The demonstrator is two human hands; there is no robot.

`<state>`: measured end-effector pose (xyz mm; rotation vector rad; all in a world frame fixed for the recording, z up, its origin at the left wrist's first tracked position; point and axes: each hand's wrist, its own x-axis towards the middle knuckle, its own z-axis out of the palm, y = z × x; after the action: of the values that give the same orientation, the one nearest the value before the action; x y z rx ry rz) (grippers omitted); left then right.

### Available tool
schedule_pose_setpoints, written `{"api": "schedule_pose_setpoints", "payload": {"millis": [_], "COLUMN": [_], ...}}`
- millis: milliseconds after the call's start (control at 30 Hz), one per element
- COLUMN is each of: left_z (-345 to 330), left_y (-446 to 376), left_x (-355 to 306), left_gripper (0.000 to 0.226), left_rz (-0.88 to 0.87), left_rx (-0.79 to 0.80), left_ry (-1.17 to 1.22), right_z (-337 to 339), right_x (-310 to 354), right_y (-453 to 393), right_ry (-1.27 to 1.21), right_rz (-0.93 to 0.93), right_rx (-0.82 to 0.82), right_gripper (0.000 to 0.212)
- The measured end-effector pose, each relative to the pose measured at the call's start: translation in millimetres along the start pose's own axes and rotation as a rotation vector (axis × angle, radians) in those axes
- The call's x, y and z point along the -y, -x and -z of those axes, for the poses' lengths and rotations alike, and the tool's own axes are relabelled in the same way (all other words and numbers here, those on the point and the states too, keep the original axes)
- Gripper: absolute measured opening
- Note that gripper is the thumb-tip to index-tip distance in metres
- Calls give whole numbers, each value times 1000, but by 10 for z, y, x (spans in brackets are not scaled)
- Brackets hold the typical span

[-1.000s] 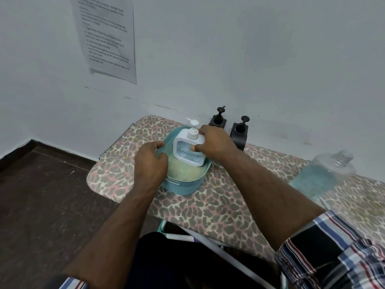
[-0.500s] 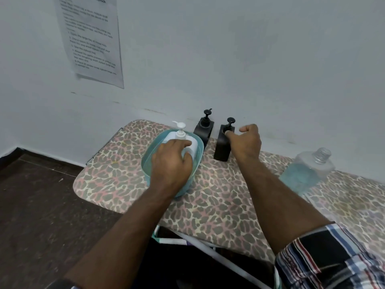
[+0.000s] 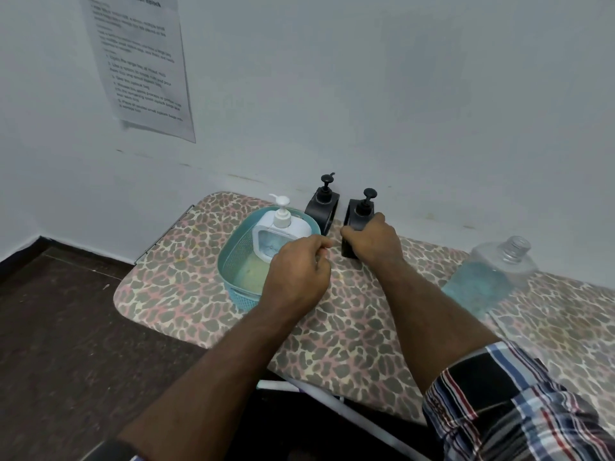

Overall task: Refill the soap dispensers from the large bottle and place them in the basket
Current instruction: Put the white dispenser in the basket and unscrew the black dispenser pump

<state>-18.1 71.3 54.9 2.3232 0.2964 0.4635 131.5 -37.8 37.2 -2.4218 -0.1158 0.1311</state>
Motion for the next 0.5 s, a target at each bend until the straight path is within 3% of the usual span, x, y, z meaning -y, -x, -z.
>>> {"api": "schedule_pose_setpoints", "payload": {"millis": [200, 433, 500], "left_z": [-132, -353, -457], "left_y": [-52, 36, 131], "left_x": [-164, -106, -13], "left_gripper": [34, 92, 91], "left_rz": [18, 106, 164], "left_rx": [77, 368, 477], "left_ry": [67, 214, 361], "right_z": [332, 871, 937], "right_x": [-183, -588, -720], "right_y": [302, 970, 1096], "right_ry": [-33, -101, -127], "right_rz": [56, 53, 53], "right_rx": [108, 356, 418], "right_gripper": [46, 45, 47]}}
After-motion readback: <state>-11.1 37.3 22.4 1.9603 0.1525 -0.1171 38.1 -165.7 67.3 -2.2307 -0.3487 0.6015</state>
